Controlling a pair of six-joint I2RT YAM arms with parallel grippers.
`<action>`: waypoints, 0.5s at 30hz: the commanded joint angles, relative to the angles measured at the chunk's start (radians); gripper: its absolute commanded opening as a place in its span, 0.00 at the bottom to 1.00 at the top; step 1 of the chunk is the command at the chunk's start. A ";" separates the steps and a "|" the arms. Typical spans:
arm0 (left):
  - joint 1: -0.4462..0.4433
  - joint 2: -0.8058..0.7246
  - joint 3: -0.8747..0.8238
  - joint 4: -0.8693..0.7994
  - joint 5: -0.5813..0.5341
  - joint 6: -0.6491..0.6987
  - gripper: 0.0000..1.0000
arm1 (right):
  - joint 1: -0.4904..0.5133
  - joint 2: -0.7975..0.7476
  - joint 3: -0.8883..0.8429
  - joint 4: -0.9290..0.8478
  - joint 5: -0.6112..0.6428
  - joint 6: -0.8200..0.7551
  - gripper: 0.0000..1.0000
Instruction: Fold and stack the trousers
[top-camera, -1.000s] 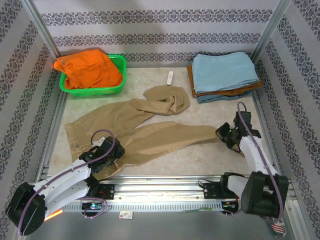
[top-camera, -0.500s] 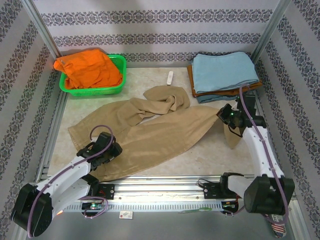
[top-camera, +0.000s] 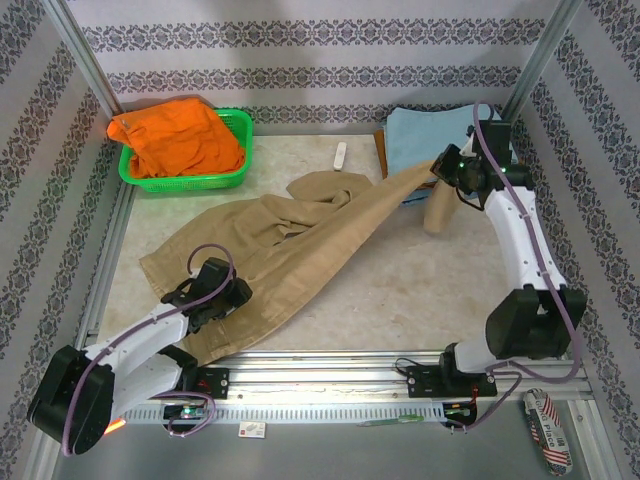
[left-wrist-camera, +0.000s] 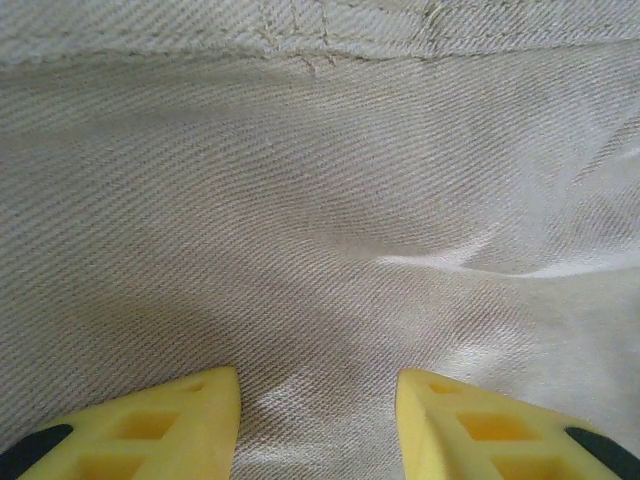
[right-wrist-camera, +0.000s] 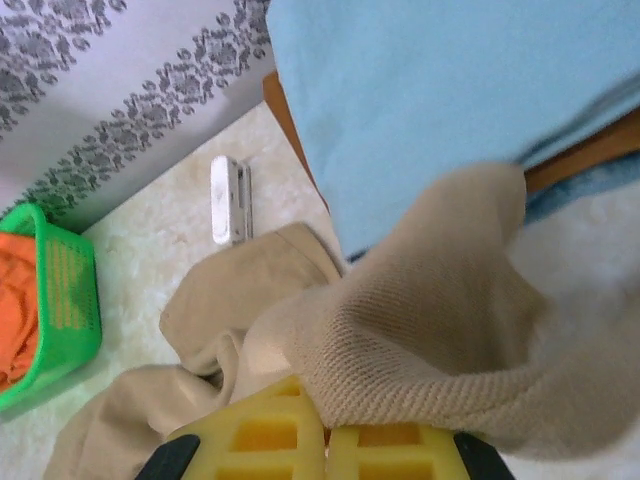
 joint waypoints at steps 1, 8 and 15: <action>0.012 -0.008 -0.022 -0.024 -0.013 0.001 0.46 | 0.016 -0.180 -0.215 -0.029 0.038 -0.009 0.00; 0.090 -0.117 -0.091 -0.149 -0.052 -0.019 0.50 | 0.073 -0.547 -0.678 -0.086 -0.017 0.069 0.04; 0.254 -0.062 -0.058 -0.165 -0.053 0.018 0.57 | 0.090 -0.596 -0.713 -0.177 -0.069 0.045 0.53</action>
